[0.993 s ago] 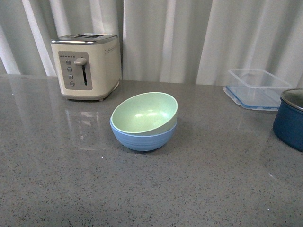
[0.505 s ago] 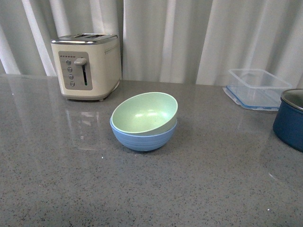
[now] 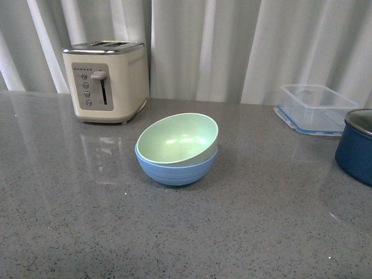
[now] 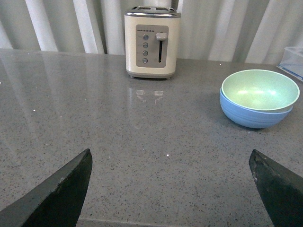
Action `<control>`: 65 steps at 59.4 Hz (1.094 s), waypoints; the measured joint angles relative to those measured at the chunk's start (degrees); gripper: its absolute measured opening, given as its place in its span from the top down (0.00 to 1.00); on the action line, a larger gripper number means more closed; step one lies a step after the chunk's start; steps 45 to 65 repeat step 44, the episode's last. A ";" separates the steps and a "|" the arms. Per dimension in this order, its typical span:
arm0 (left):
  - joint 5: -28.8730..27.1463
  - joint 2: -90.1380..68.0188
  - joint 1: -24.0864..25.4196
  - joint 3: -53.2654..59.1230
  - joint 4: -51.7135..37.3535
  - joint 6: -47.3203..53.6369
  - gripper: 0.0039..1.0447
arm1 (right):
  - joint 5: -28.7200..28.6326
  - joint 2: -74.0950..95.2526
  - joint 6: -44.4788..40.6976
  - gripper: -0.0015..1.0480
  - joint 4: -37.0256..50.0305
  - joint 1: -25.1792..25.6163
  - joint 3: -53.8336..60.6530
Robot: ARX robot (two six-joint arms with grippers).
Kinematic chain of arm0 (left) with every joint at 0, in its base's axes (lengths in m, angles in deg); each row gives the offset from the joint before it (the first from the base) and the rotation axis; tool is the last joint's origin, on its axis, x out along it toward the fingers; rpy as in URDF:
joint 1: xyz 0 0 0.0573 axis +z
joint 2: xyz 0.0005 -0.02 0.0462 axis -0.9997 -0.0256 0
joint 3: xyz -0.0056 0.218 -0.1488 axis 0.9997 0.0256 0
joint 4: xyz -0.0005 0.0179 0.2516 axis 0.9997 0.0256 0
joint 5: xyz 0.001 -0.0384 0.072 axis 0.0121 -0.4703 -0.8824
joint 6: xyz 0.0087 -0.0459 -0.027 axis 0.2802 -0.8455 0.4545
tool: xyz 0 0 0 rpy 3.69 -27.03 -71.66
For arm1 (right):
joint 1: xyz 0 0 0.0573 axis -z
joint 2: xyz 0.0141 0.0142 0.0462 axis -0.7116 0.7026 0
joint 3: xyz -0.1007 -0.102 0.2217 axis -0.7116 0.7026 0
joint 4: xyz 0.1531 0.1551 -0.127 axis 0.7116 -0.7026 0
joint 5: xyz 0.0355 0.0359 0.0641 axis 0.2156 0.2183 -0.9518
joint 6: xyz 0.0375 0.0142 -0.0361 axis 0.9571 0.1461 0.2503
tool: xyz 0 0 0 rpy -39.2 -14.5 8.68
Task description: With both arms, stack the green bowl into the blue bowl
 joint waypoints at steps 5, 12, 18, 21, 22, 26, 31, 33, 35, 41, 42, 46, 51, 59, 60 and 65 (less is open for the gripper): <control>0.02 0.07 0.00 0.00 0.00 -0.02 0.06 | -0.02 0.00 0.00 0.71 0.00 0.00 0.00; 0.02 0.07 0.00 0.00 0.00 0.00 0.06 | 0.00 0.00 0.00 0.45 -0.04 0.00 0.00; 0.02 0.07 0.00 0.00 0.00 -0.02 0.06 | 0.00 0.00 0.00 0.26 -0.04 0.00 0.00; 0.02 0.07 0.00 0.00 0.00 -0.02 0.06 | 0.00 0.00 0.00 0.16 -0.04 0.00 0.00; 0.02 0.07 0.00 0.00 0.00 0.00 0.06 | 0.00 0.00 0.00 0.11 -0.04 0.00 0.00; 0.02 0.07 0.00 0.00 0.00 0.00 0.06 | 0.00 0.00 0.04 0.09 -0.04 0.00 0.00; 0.02 0.07 0.00 0.00 0.00 0.00 0.06 | 0.00 0.00 0.04 0.09 -0.04 0.00 0.00; 0.02 0.07 0.00 0.00 0.00 0.00 0.06 | 0.00 0.00 0.04 0.10 -0.04 0.00 0.00; 0.02 0.07 0.00 0.00 0.00 0.00 0.06 | 0.00 0.00 0.04 0.10 -0.04 0.00 0.00; 0.02 0.07 0.00 0.00 0.00 0.00 0.06 | 0.00 0.00 0.04 0.10 -0.04 0.00 0.00; 0.02 0.07 0.00 0.00 0.00 -0.02 0.06 | 0.00 0.00 0.04 0.10 -0.04 0.00 0.00; 0.02 0.07 0.00 0.00 0.00 0.00 0.06 | 0.00 0.00 0.04 0.10 -0.04 0.00 0.00; 0.02 0.07 0.00 0.00 0.00 0.00 0.06 | 0.00 0.00 0.04 0.10 -0.04 0.00 0.00; 0.02 0.07 0.00 0.00 0.00 0.00 0.06 | 0.00 0.00 0.04 0.10 -0.04 0.00 0.00; 0.02 0.07 0.00 0.00 0.00 0.00 0.06 | 0.00 0.00 0.04 0.10 -0.04 0.00 0.00; 0.02 0.07 0.00 0.00 0.00 0.00 0.06 | 0.00 0.00 0.04 0.10 -0.04 0.00 0.00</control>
